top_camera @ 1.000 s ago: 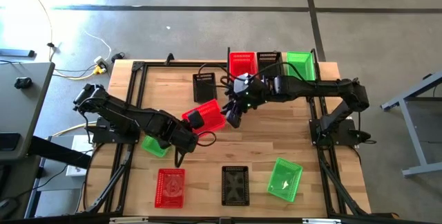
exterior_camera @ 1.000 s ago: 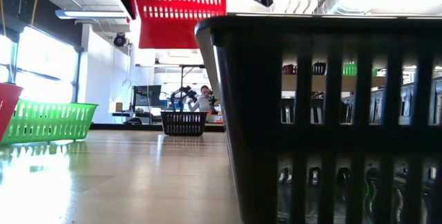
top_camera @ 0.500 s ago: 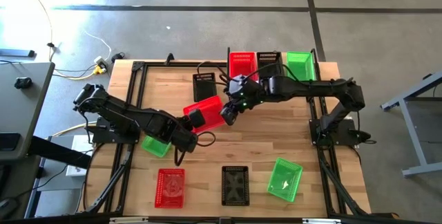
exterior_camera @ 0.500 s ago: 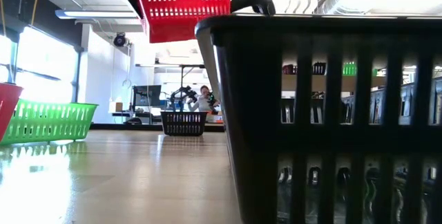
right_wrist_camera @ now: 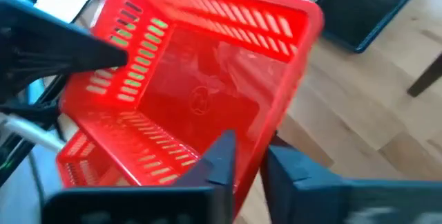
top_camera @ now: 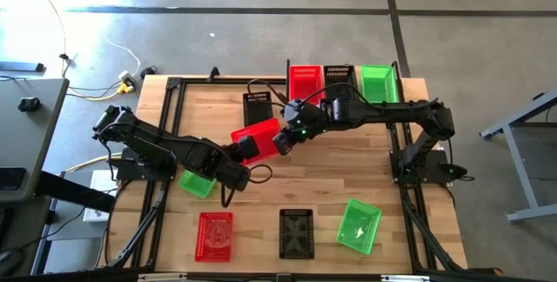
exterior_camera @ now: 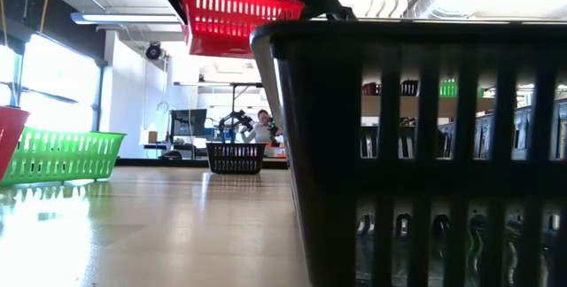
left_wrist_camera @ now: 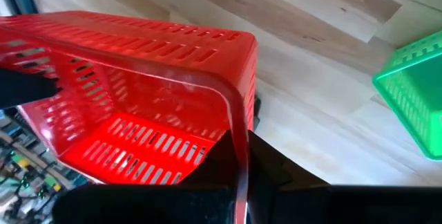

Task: Stack baskets on shelf by color
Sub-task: Stack the top red bin on top of the red bin on the shelf

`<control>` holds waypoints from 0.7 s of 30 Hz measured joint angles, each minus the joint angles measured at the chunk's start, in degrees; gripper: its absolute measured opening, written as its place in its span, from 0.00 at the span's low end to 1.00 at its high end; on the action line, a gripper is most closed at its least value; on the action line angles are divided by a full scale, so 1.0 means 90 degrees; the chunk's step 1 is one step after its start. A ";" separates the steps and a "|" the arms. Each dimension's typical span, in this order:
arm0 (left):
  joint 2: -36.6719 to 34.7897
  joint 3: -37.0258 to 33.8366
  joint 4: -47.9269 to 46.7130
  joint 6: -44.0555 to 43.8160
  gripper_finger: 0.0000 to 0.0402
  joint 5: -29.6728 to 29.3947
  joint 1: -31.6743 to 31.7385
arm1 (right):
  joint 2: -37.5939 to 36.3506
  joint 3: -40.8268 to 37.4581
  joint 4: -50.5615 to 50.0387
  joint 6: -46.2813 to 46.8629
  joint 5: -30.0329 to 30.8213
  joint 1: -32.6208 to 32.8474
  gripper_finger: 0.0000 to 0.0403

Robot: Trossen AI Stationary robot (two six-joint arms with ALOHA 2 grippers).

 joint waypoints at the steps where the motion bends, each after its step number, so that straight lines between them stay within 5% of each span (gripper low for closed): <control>1: 0.0000 0.0000 0.0003 -0.0007 0.01 -0.0094 0.0000 | 0.0000 0.0000 -0.0002 0.0005 0.0078 0.0000 0.03; 8: 0.0002 -0.0002 0.0099 -0.0493 0.10 -0.0417 -0.0007 | -0.0002 0.0000 -0.0029 0.0066 0.0417 -0.0005 0.01; 21: -0.0002 0.0000 0.0081 -0.1805 0.41 -0.0755 -0.0006 | -0.0002 0.0000 -0.0156 0.0093 0.0950 -0.0192 0.00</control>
